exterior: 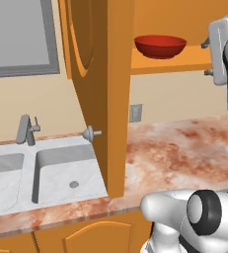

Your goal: Pick up the bowls from the cabinet and place each bowl in front of a stool on the dining counter.

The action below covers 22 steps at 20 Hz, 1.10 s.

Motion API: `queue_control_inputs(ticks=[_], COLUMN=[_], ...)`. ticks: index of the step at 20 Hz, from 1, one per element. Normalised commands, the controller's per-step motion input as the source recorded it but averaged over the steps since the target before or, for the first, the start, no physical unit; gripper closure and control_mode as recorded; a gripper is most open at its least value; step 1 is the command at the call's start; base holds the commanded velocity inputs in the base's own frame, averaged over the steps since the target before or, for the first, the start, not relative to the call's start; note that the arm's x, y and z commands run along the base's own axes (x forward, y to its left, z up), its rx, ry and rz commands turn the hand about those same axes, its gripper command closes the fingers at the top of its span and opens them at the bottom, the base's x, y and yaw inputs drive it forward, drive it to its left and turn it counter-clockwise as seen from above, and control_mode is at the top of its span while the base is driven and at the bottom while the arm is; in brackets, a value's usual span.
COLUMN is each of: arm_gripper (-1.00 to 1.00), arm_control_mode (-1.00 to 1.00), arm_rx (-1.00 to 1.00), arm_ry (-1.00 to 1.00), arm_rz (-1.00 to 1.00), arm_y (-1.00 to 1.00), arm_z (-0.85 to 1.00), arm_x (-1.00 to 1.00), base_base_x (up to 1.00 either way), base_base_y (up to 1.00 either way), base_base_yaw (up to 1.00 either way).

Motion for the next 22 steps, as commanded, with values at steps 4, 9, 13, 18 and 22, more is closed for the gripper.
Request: queue_control_inputs(ticks=[4, 9, 13, 18, 22], arm_gripper=[-1.0, -1.0, -1.0, -1.0, -1.0], arm_control_mode=[-1.0, -1.0, -1.0, -1.0, -1.0], arm_rx=[0.0, 0.02, 0.02, 0.0, 0.0], arm_ry=[0.0, 0.01, 0.08, 0.13, 0.08], arm_rz=[0.03, 0.02, 0.05, 0.05, 0.05], arm_y=[0.0, 0.0, 0.0, 0.0, 0.0], arm_z=[0.0, 0.01, 0.09, 0.07, 0.0], arm_x=[1.0, 0.98, 0.79, 0.6, 0.54], base_base_x=[0.0, 0.0, 0.0, 0.0, 0.0], base_base_y=[0.0, 0.0, 0.0, 0.0, 0.0], base_base_yaw=[0.0, 0.0, 0.0, 0.0, 0.0])
